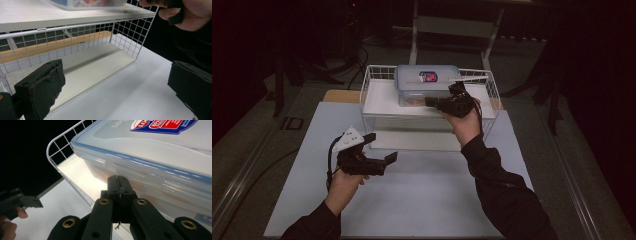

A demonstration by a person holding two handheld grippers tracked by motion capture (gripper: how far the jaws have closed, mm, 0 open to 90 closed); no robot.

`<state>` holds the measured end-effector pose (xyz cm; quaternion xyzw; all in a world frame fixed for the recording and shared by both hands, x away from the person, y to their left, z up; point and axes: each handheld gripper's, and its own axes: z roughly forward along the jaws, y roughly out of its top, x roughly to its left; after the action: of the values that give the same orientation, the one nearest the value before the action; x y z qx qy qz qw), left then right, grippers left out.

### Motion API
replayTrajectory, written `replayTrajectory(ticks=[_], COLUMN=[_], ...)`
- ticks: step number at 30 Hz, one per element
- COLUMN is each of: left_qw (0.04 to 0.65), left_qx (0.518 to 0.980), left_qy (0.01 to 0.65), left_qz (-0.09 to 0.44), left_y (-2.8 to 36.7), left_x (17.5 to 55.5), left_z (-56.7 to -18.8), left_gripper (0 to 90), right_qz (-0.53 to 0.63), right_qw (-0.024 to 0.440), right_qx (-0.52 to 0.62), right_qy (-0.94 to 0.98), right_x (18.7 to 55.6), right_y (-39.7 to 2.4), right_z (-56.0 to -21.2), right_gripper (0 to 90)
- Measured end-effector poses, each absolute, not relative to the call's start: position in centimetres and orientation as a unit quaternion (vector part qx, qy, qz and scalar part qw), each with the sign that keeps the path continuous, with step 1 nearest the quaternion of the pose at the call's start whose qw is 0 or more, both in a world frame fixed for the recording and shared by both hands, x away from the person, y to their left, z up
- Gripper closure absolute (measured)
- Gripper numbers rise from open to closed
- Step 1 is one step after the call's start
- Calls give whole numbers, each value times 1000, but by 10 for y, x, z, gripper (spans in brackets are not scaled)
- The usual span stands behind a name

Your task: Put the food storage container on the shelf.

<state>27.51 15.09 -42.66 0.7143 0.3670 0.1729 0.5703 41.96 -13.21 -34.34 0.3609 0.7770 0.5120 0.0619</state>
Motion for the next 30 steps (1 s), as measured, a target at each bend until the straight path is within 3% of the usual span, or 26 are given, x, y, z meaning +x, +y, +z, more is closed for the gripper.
replayTrajectory(ticks=[7, 11, 15, 18, 21, 22, 25, 30], left_qw=[570, 575, 585, 583, 582, 585, 586, 591], left_qx=[716, 716, 712, 717, 721, 720, 728, 736], left_qy=[363, 356, 348, 339, 328, 324, 306, 280], left_qz=[175, 174, 172, 177, 183, 184, 182, 176], left_y=[148, 149, 148, 145, 142, 140, 136, 130], left_x=[276, 274, 272, 270, 267, 266, 264, 260], left_z=[-425, -423, -422, -420, -418, -417, -415, -415], left_gripper=[7, 7, 7, 7, 7, 7, 7, 7], right_qz=[512, 513, 518, 518, 534, 541, 556, 552], right_qw=[56, 64, 67, 88, 88, 85, 77, 107], right_qx=[360, 337, 315, 296, 286, 277, 281, 265], right_qy=[778, 787, 792, 798, 791, 789, 779, 783], right_x=[423, 411, 393, 376, 365, 359, 351, 334], right_y=[-121, -119, -122, -125, -132, -138, -151, -171], right_z=[-344, -340, -335, -334, -336, -338, -344, -359], right_gripper=[895, 839, 660, 402, 269, 188, 160, 142])
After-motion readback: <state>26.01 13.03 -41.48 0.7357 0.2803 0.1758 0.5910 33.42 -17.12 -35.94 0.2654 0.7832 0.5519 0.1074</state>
